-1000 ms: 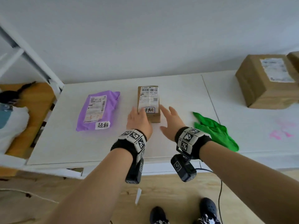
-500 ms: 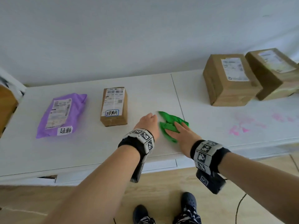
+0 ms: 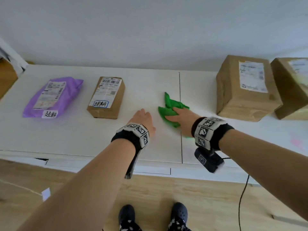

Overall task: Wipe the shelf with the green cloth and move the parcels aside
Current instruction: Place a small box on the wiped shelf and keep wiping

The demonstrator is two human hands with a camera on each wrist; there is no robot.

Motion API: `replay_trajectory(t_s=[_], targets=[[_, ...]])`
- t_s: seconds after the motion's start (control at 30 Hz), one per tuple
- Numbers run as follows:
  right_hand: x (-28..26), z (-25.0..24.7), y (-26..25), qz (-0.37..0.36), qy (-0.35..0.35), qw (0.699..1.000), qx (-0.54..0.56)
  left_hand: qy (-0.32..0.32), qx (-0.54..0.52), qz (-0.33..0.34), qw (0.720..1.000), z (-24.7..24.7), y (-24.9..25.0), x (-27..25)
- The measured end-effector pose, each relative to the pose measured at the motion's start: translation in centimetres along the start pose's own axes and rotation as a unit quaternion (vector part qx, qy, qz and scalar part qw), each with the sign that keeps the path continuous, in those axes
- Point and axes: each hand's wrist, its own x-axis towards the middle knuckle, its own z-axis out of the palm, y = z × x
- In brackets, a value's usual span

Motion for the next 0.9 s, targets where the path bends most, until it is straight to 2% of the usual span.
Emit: replay_trajectory(t_s=[0.1, 0.23, 0.37, 0.47, 0.73, 0.83, 0.9], targets=[[-2.1, 1.1, -0.5, -0.057, -0.019, 0.998, -0.027, 0.005, -0.022, -0.022, 0.999, -0.5, 0.6, 1.5], [-0.1, -0.9, 1.3, -0.051, -0.023, 0.998, -0.023, 0.007, 0.005, -0.049, 0.999, -0.9, 0.5, 3.0], [3.8, -3.8, 3.4, -0.009, -0.01, 1.0, -0.013, -0.018, 0.049, -0.046, 0.998, -1.7, 0.6, 3.3], [6.1, -5.4, 5.0, 0.024, 0.024, 0.999, -0.001, -0.021, 0.071, -0.033, 0.997, -2.1, 0.5, 3.1], [12.4, -8.7, 7.9, 0.182, 0.101, 0.978, 0.005, -0.005, 0.094, -0.018, 0.995, -1.6, 0.2, 3.4], [15.0, -9.1, 6.9, 0.121, 0.143, 0.981, -0.046, 0.003, 0.077, -0.012, 0.997, -0.9, -0.4, 3.8], [15.5, -9.7, 5.5, 0.089, 0.14, 0.986, -0.013, 0.0, 0.071, -0.014, 0.997, -0.7, -0.6, 3.9]])
